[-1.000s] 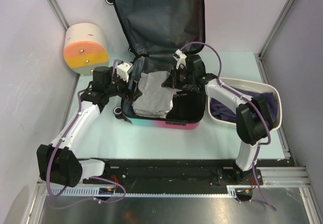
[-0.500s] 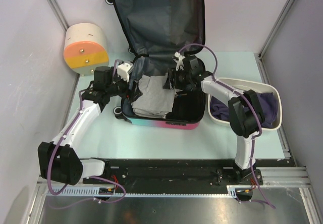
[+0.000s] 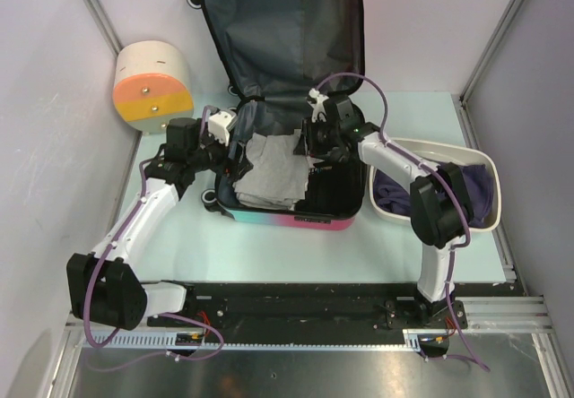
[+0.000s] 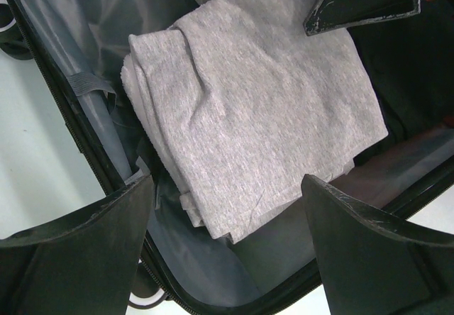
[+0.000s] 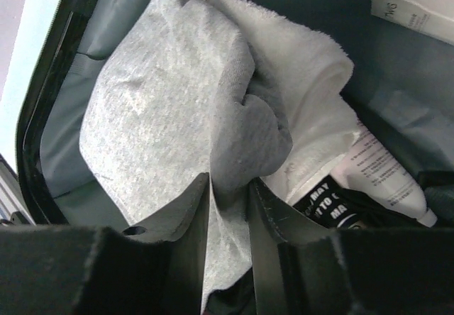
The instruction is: Open, take out, and arrange the luggage
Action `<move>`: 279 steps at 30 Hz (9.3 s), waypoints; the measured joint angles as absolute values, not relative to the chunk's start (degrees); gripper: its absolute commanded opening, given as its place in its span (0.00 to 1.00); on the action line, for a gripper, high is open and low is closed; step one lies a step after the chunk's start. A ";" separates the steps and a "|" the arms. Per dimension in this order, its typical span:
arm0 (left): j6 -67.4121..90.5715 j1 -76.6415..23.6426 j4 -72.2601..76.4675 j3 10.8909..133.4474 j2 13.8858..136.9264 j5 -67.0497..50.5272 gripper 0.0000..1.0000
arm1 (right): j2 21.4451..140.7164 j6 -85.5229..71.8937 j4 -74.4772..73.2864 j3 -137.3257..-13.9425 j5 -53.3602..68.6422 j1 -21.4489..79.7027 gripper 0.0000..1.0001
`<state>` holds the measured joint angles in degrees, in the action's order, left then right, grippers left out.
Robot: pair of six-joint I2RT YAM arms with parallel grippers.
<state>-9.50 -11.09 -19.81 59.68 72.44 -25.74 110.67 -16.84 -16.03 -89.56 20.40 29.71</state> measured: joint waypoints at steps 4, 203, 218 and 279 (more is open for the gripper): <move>-9.50 -11.09 -19.81 59.68 72.44 -25.74 0.90 | 110.67 -16.67 -15.94 -89.80 20.38 30.96 0.46; 15.97 -23.99 -18.70 78.30 103.37 -8.25 0.00 | 101.86 -26.48 -1.45 -69.63 35.44 23.07 0.96; 18.72 -23.44 -17.82 76.58 102.32 -13.32 0.13 | 111.09 -37.32 17.74 -69.60 33.21 33.50 1.00; 8.05 -7.03 -15.46 73.69 86.48 -44.71 1.00 | 78.85 -1.06 -39.33 -73.93 55.88 -24.14 0.00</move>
<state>8.05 -7.03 -15.46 73.69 86.48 -44.71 78.85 -1.06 -39.33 -73.93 55.88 -24.14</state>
